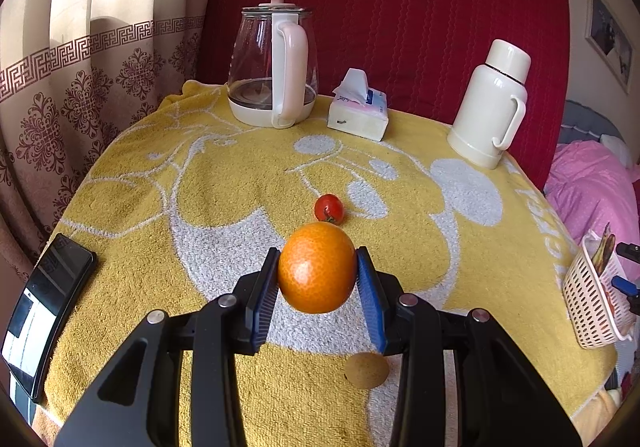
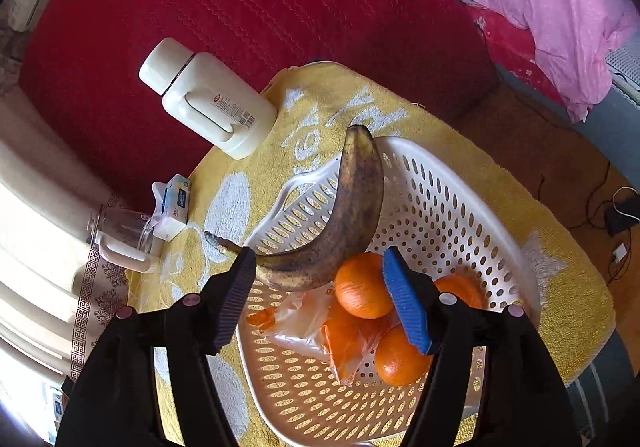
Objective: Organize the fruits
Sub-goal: 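Lower the orange into the white basket and open the right tool, then carry the held orange to the basket and open the left tool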
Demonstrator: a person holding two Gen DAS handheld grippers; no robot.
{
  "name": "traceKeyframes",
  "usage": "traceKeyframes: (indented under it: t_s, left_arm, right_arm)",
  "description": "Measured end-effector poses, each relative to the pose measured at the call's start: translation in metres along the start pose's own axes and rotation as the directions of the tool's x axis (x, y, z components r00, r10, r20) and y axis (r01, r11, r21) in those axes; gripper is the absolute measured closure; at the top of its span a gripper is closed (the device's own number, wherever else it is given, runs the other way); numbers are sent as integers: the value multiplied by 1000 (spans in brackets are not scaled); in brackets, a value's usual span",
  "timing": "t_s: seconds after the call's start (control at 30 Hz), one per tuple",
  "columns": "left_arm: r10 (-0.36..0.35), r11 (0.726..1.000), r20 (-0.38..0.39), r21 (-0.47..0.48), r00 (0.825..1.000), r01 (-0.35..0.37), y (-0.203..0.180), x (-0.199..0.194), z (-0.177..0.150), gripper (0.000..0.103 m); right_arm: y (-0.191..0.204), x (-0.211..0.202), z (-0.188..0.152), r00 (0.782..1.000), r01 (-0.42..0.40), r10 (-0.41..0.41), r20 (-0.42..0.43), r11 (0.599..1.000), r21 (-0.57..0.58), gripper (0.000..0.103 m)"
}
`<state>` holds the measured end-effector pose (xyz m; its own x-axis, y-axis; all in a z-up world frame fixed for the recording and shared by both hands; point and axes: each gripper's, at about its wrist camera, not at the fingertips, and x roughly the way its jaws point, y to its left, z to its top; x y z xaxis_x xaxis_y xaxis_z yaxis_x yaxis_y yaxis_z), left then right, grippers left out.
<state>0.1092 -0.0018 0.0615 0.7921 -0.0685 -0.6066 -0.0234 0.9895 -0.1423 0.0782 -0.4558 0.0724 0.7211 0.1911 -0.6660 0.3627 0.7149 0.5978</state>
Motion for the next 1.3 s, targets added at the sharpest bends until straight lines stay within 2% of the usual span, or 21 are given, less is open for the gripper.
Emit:
traceKeyframes:
  t_s: [0.27,0.47,0.6,0.63,1.0,1.2,1.3]
  left_arm:
    - [1,1000,-1,2,1000,-1,0,0,0,65]
    - [0,1000,0,3,1000,0,-1,0,0,65]
    - [-1,1000,0,2,1000,1,-1,0,0,65]
    - [-1,1000,1,2,1000,1,-1,0,0,65]
    - [-5,1000,4,9,1000,5,-3,-1,-1,65]
    - [-5,1000,3,9,1000,5,-4,-1,-1,65]
    - [-7,1000,6,10,1000,6,-4,-1,-1,65]
  right_arm:
    - [-5,26,17,999,34,-32,-39,999,42,35]
    - [-2,41,21,994,90,-87,-64,995,40,36]
    - [3,44,21,988,141,-141,-64,990,-1,63]
    - [2,43,20,986,153,-153,-61,988,-2,64]
    - [-9,13,-1,995,95,-94,-15,993,69,65]
    - [-2,-1,-11,998,58,-57,-18,998,39,54]
    - [2,-3,-14,999,36,-36,-21,999,29,54]
